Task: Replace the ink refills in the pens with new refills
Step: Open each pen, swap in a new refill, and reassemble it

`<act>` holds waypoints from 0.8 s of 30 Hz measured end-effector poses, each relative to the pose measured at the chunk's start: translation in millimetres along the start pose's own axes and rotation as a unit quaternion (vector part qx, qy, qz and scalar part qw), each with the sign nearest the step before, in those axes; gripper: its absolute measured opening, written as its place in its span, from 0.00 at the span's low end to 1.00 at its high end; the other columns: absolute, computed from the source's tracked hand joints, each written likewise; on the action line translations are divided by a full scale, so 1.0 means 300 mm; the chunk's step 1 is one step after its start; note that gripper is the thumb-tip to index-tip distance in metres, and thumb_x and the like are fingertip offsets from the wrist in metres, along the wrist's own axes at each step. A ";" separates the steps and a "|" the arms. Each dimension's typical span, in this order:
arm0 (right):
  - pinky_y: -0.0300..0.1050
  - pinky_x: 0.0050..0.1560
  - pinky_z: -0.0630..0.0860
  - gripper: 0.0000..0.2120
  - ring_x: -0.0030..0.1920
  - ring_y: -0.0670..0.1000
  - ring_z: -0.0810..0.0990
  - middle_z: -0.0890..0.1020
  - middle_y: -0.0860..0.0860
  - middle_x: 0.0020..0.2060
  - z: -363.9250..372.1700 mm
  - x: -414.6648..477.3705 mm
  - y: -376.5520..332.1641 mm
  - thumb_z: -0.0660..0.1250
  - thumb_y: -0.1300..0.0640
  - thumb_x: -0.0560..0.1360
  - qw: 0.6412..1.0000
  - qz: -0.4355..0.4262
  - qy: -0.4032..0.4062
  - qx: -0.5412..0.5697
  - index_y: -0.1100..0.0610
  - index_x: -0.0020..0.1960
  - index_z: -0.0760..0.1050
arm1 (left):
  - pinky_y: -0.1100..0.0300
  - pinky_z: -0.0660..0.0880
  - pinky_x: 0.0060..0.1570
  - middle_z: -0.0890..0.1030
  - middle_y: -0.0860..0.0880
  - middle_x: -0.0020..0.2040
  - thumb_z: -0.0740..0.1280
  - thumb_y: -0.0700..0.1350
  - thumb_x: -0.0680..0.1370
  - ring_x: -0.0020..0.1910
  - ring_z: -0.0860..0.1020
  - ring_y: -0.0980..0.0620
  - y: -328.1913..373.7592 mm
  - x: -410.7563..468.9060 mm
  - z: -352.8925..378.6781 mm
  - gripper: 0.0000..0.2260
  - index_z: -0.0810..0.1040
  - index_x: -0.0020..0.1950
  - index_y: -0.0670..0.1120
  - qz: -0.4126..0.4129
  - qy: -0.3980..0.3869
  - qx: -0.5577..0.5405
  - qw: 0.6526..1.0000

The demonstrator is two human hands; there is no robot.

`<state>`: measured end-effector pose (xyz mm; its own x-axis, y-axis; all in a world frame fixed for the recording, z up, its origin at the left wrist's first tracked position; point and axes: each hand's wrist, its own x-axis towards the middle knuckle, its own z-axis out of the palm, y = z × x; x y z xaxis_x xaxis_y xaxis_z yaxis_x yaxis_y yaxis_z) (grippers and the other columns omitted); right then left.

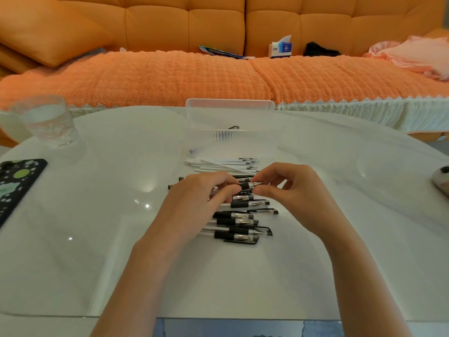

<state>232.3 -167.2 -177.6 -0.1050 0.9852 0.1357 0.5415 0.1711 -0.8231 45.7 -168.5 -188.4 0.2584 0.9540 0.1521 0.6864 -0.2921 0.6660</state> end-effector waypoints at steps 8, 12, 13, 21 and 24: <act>0.26 0.34 0.66 0.04 0.32 0.37 0.72 0.77 0.39 0.30 -0.002 0.004 0.013 0.74 0.58 0.70 1.000 -0.006 0.008 0.003 0.50 0.41 0.82 | 0.69 0.69 0.37 0.76 0.61 0.42 0.70 0.54 0.73 0.39 0.74 0.62 -0.001 0.004 0.003 0.10 0.74 0.51 0.63 0.007 0.020 0.021 1.000; 0.26 0.34 0.66 0.04 0.32 0.37 0.72 0.78 0.41 0.31 -0.005 0.005 0.021 0.73 0.57 0.70 1.000 -0.006 0.013 -0.002 0.50 0.42 0.82 | 0.63 0.73 0.37 0.79 0.59 0.36 0.64 0.54 0.76 0.34 0.75 0.60 -0.003 0.002 0.007 0.03 0.74 0.49 0.63 0.000 0.003 -0.015 1.000; 0.26 0.34 0.66 0.04 0.32 0.36 0.72 0.78 0.41 0.31 -0.005 0.005 0.020 0.73 0.58 0.70 1.000 -0.007 0.014 -0.003 0.50 0.43 0.82 | 0.62 0.73 0.38 0.80 0.59 0.35 0.63 0.54 0.77 0.33 0.75 0.59 -0.004 0.001 0.007 0.03 0.75 0.49 0.62 0.002 0.000 -0.020 1.000; 0.28 0.36 0.68 0.02 0.36 0.41 0.76 0.81 0.43 0.34 -0.032 0.010 0.060 0.71 0.55 0.72 0.999 0.021 0.038 -0.024 0.49 0.44 0.81 | 0.65 0.73 0.40 0.80 0.60 0.37 0.64 0.51 0.77 0.36 0.76 0.62 -0.018 -0.002 -0.004 0.07 0.78 0.53 0.61 -0.014 0.005 -0.026 1.000; 0.41 0.42 0.73 0.01 0.39 0.47 0.78 0.82 0.44 0.36 -0.036 0.006 0.077 0.70 0.53 0.73 0.997 0.045 0.027 -0.054 0.48 0.42 0.80 | 0.66 0.70 0.41 0.81 0.61 0.37 0.65 0.51 0.77 0.36 0.76 0.66 -0.027 -0.004 -0.004 0.05 0.79 0.50 0.61 -0.020 0.006 -0.026 0.999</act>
<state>253.7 -161.2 -190.5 -0.0087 0.9955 0.0947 0.6336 0.0787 -0.7696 39.2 -167.1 -193.1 0.2226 0.9657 0.1339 0.6596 -0.2503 0.7088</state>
